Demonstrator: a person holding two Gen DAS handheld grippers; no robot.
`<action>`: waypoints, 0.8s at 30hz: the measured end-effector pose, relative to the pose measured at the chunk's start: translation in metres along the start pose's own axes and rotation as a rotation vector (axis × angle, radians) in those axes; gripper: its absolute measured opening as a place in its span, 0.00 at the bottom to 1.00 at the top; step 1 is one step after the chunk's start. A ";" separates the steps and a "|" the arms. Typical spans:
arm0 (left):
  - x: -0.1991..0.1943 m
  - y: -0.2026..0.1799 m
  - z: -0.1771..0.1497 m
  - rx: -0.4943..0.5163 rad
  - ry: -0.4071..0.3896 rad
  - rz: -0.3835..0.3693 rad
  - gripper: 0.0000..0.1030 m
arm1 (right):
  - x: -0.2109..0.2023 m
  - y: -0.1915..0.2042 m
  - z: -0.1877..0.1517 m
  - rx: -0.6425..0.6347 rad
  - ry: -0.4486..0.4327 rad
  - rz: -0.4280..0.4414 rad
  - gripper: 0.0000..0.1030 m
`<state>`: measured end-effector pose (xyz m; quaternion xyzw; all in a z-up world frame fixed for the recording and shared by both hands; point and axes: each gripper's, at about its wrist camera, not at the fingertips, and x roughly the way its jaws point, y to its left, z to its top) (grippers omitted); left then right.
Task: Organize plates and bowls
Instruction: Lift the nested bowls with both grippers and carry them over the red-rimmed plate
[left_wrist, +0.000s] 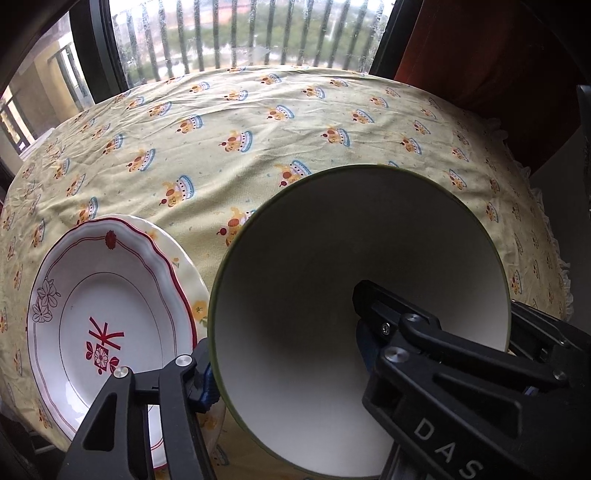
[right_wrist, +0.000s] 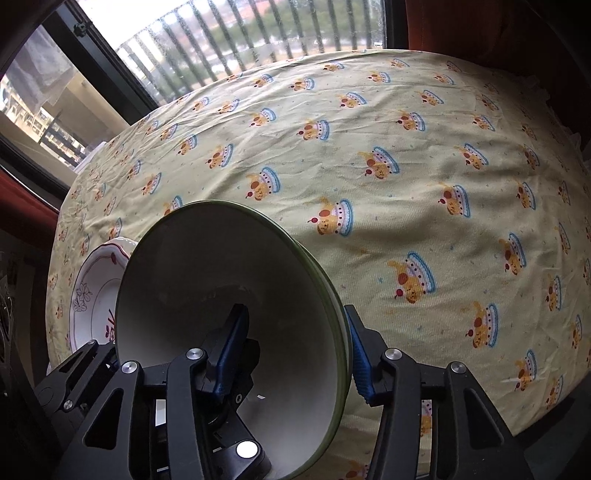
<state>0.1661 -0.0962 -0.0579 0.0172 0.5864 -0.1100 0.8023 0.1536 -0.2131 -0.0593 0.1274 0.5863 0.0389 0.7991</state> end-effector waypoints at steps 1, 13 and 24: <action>0.000 0.000 0.000 -0.003 -0.001 0.004 0.64 | 0.001 0.000 0.000 -0.006 0.001 0.003 0.52; -0.001 -0.003 -0.001 -0.073 -0.003 0.046 0.63 | 0.007 -0.004 0.008 -0.066 0.033 0.062 0.51; -0.019 -0.007 -0.001 -0.212 -0.017 0.066 0.61 | -0.009 -0.004 0.021 -0.146 0.081 0.101 0.51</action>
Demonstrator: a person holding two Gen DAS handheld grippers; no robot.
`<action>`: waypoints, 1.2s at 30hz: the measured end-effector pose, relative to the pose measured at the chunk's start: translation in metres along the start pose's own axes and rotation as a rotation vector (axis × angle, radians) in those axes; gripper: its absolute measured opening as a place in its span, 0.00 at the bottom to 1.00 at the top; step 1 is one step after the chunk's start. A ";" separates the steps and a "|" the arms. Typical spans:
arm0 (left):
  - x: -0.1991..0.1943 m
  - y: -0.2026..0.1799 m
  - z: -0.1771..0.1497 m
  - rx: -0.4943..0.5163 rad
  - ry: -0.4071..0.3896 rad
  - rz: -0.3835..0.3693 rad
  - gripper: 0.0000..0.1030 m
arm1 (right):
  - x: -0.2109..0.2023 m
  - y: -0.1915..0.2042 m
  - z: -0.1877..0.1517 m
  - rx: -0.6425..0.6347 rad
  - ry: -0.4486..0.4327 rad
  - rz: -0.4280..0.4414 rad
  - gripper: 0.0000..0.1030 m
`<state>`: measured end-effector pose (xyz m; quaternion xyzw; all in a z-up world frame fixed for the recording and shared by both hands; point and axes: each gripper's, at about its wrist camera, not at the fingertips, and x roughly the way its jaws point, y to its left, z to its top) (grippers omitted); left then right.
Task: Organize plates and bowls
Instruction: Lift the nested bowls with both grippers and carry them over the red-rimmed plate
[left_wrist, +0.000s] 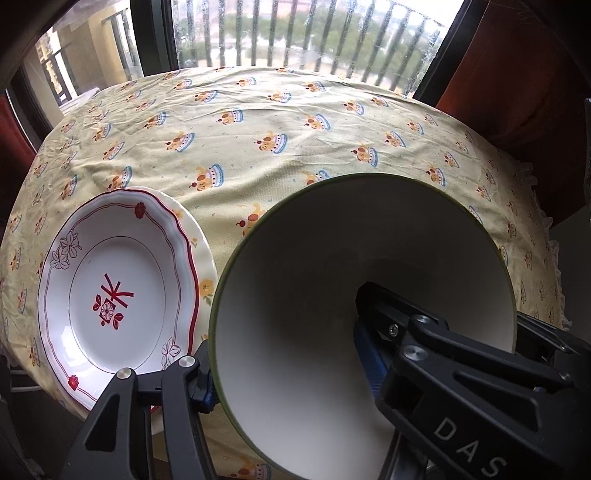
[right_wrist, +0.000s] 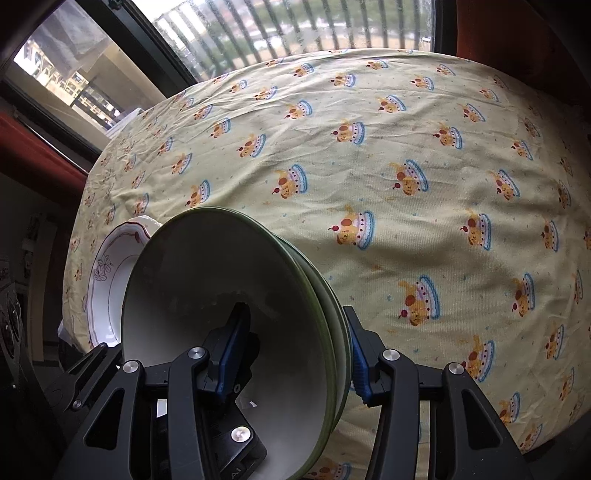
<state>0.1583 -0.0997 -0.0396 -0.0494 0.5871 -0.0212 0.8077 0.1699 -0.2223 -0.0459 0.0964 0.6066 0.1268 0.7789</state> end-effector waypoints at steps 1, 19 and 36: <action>-0.003 -0.001 0.001 -0.004 -0.005 0.002 0.61 | -0.004 0.001 0.001 -0.009 -0.003 -0.001 0.51; -0.057 0.050 0.019 -0.012 -0.063 0.013 0.61 | -0.040 0.064 0.016 -0.029 -0.059 0.007 0.52; -0.055 0.140 0.016 0.021 -0.023 -0.014 0.61 | -0.005 0.147 0.004 0.029 -0.039 -0.017 0.52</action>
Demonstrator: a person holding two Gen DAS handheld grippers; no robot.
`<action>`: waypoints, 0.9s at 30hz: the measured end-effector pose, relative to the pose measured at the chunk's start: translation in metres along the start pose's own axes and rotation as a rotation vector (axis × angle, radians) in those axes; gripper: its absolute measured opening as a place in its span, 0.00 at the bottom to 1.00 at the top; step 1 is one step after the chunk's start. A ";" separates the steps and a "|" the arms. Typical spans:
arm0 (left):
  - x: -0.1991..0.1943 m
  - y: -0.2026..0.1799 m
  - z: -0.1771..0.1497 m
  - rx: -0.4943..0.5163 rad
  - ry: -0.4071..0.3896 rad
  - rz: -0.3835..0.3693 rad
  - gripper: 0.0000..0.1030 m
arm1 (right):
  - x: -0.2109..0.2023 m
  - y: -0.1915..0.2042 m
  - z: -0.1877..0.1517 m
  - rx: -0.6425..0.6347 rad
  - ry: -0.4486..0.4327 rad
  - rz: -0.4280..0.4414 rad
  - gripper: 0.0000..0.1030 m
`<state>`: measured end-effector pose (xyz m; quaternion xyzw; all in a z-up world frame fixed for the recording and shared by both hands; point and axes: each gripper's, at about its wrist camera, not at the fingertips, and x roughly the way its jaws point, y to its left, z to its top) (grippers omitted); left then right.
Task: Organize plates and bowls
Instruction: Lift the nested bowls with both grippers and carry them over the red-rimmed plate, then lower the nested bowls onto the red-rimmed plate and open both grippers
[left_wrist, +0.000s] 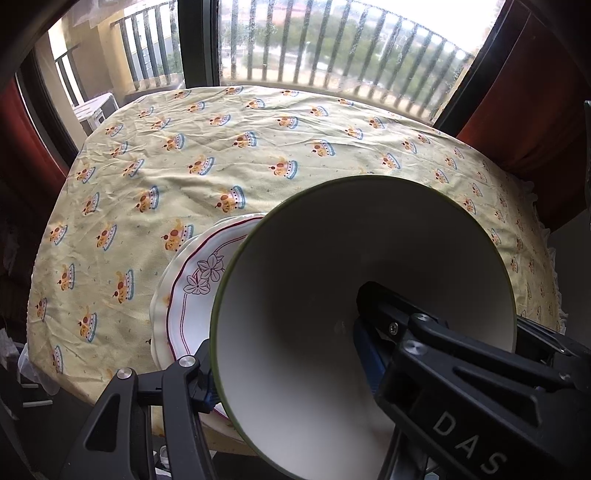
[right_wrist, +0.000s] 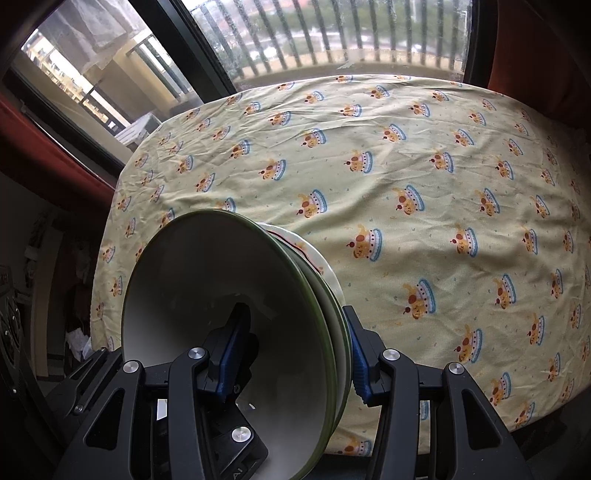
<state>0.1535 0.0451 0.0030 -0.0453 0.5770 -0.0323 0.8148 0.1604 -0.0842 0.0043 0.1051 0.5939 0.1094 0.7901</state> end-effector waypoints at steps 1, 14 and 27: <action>0.001 0.005 0.000 0.004 0.005 -0.002 0.61 | 0.003 0.004 -0.001 0.005 0.003 -0.001 0.52; 0.024 0.026 0.009 0.073 0.057 -0.019 0.61 | 0.032 0.019 -0.004 0.099 0.022 -0.015 0.52; 0.031 0.030 0.013 0.086 0.025 -0.027 0.61 | 0.041 0.021 0.001 0.088 -0.006 -0.042 0.51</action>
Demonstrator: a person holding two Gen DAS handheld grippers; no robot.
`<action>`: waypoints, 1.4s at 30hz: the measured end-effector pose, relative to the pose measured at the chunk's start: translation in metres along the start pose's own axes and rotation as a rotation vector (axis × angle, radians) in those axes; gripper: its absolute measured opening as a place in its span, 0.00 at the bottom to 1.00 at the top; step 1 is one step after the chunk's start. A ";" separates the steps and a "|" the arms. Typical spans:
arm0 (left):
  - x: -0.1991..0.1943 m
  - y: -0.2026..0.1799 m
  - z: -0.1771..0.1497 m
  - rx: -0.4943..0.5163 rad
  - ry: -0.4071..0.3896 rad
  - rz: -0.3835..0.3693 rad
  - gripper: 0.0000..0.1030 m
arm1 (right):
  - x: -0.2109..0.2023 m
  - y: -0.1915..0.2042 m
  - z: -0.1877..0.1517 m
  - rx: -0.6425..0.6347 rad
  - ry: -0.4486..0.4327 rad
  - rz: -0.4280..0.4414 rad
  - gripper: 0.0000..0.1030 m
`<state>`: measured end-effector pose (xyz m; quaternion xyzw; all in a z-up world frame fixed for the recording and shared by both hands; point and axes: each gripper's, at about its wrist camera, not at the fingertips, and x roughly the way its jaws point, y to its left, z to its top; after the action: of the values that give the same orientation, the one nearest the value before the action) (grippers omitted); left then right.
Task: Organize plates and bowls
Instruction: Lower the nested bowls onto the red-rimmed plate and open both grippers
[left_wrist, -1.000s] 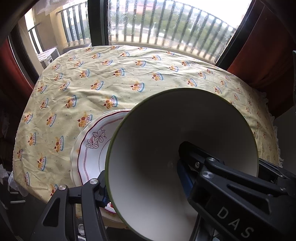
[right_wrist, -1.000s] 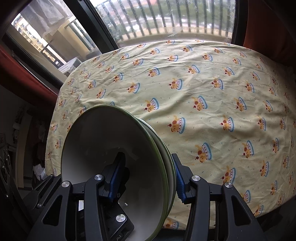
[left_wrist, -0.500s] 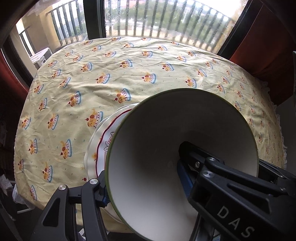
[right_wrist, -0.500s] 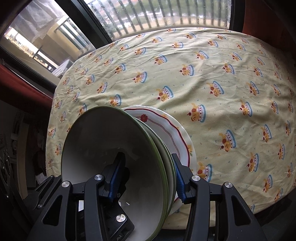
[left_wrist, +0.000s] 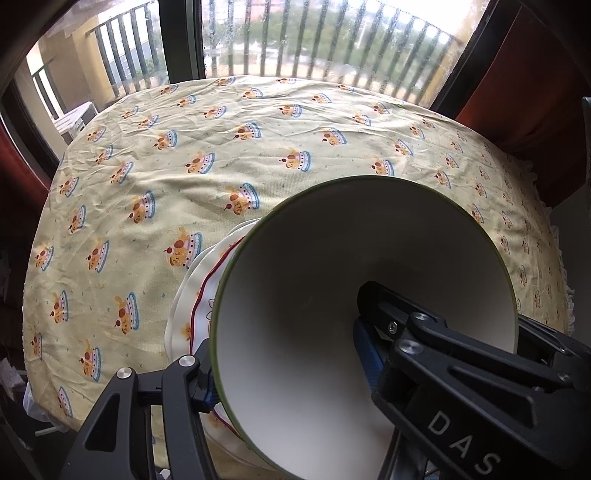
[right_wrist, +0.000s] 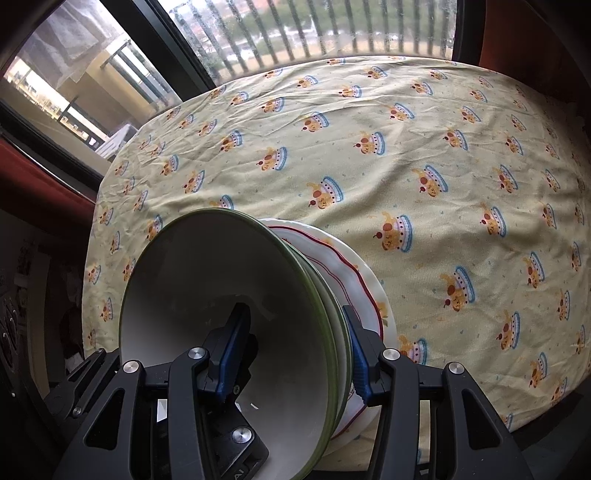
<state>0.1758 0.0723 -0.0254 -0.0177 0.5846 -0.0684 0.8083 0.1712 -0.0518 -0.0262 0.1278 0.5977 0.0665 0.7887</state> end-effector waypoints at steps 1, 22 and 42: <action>0.000 0.000 0.000 0.000 -0.002 0.001 0.61 | 0.000 0.000 0.000 -0.002 -0.003 0.001 0.51; -0.002 0.004 -0.009 0.047 -0.012 -0.037 0.65 | 0.002 0.008 -0.010 -0.045 -0.041 -0.079 0.52; -0.065 -0.014 -0.042 0.016 -0.277 0.042 0.87 | -0.060 0.001 -0.033 -0.151 -0.203 -0.077 0.80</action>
<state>0.1147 0.0689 0.0245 -0.0080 0.4671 -0.0530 0.8826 0.1233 -0.0623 0.0215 0.0511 0.5124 0.0675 0.8546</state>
